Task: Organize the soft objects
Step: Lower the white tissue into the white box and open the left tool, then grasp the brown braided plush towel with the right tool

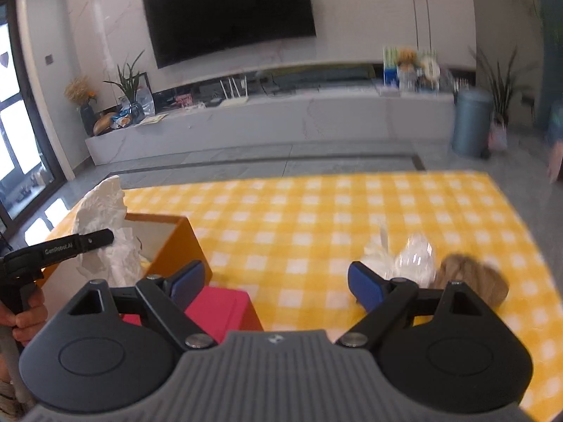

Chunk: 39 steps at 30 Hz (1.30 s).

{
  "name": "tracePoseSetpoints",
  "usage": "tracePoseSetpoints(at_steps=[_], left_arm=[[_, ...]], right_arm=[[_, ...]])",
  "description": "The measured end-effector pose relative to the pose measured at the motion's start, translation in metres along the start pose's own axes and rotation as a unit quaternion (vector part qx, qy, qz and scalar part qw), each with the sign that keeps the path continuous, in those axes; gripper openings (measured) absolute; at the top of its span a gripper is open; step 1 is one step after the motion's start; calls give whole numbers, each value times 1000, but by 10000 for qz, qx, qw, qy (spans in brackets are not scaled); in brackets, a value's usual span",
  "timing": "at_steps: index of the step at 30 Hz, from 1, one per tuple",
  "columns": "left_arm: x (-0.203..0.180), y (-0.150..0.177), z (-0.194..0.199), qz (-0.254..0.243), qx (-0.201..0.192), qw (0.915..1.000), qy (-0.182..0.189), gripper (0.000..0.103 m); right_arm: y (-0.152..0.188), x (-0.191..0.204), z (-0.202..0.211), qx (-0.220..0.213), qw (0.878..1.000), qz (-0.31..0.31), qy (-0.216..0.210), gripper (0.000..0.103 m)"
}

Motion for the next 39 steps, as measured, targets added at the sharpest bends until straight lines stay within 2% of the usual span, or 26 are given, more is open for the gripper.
tracePoseSetpoints(at_steps=[5,6,8,9,10,11,15,18,20,23,30,32,35,39], left_arm=[[2,3,-5,50,133,9998,-117,17],[3,4,-5,55,151,9998,-143,20],[3,5,-3,80,163,9997,-187,33],[3,4,-2,100,165,9995,-249,58],[4,3,-1,126,144,9994,-302,93],[5,3,1,141,87,9993,-338,102],[9,-1,8,163,-82,9974,-699,103],[14,0,10,278,99,9952,-930,103],[16,0,12,334,228,9954,-870,103],[15,-1,18,266,209,9966,-745,103],[7,-2,27,-93,10,9940,-1092,103],[5,-4,32,-138,28,9938,-1105,103],[0,-9,46,-204,-139,9904,-1359,103],[-18,-16,63,-328,-278,9910,-1271,103]], right_arm=[[5,-10,-4,95,9998,-168,36,86],[5,-11,-3,88,9998,-177,40,86],[5,-12,-2,69,9998,-185,23,86],[5,-12,-2,67,9998,-177,16,86],[6,-12,-1,65,9998,-169,26,86],[6,-14,-1,67,9998,-162,45,86],[9,-15,0,95,9998,-124,121,86],[10,-17,-2,119,9997,-126,151,86],[11,-17,-2,110,9997,-86,185,86],[11,-20,-3,110,9997,-92,220,86],[8,-32,-2,74,9992,-99,381,86],[5,-38,0,14,9987,-56,501,86],[2,-54,4,-33,9971,-108,749,87],[0,-73,8,-77,9944,-186,1042,87]])
Point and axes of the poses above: each gripper's, at about its wrist camera, not at the fingertips, and z roughly against the way its jaws point, x to its left, y to its underside, the point moved 6 cm from there along -z, roughly the way its jaws point, and after that the axes turned 5 degrees about y, right-handed, at the moved point
